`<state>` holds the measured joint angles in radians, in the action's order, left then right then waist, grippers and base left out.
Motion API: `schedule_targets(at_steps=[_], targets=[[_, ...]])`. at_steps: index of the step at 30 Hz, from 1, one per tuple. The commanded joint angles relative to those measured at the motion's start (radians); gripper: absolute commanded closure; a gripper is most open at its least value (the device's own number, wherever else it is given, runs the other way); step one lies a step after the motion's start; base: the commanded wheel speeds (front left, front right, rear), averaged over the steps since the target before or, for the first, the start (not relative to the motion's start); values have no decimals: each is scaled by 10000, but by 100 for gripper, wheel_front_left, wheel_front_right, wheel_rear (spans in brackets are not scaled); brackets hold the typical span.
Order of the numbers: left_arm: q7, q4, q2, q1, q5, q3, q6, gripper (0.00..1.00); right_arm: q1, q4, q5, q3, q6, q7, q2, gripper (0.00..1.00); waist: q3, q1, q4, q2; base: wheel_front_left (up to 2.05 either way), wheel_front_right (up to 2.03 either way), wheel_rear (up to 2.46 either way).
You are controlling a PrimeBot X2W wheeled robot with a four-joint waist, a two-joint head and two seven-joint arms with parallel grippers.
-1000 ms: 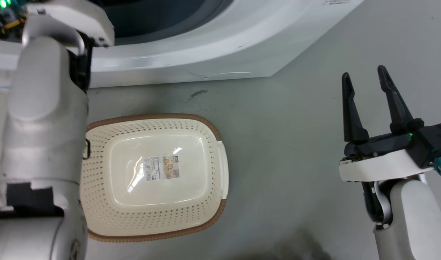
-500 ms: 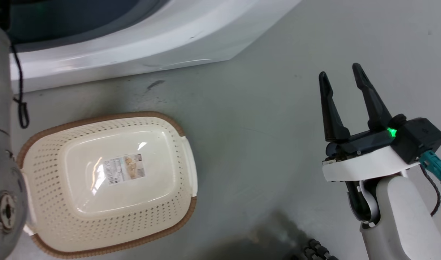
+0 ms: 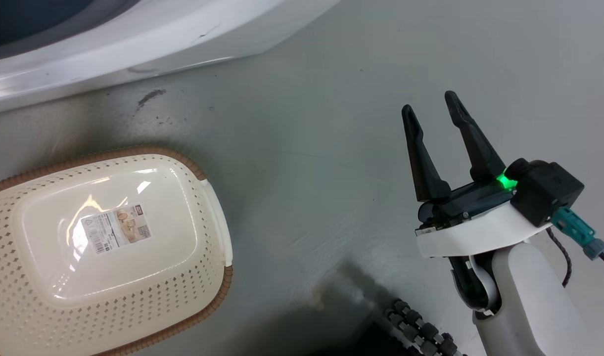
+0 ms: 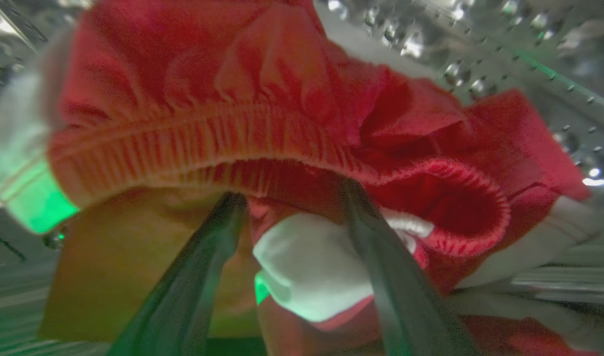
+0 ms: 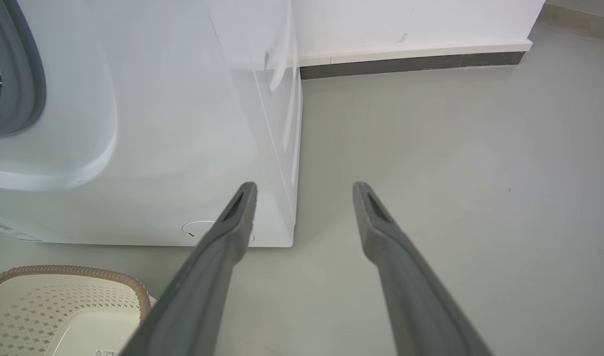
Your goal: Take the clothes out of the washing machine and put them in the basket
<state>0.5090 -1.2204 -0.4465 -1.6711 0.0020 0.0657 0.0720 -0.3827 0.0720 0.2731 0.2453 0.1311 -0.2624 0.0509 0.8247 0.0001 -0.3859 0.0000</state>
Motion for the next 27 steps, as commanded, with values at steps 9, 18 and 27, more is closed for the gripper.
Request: schedule_targets(at_steps=[9, 18, 27], targets=[[631, 308, -121, 10, -86, 99, -409, 100, -171, 31, 232, 236, -7, -38, -12, 0, 89, -1, -165, 0, 0, 0, 0], [-1396, 1557, -47, 1042, -283, 78, -747, 100, -204, 194, 203, 98, -7, -38, -12, 0, -452, -1, 40, 0, 0, 0, 0], [-4656, 2058, 362, 2810, -699, -138, -1177, 100, 149, 412, -127, -279, -7, -38, -9, 0, -1770, -1, 591, 0, 0, 0, 0]])
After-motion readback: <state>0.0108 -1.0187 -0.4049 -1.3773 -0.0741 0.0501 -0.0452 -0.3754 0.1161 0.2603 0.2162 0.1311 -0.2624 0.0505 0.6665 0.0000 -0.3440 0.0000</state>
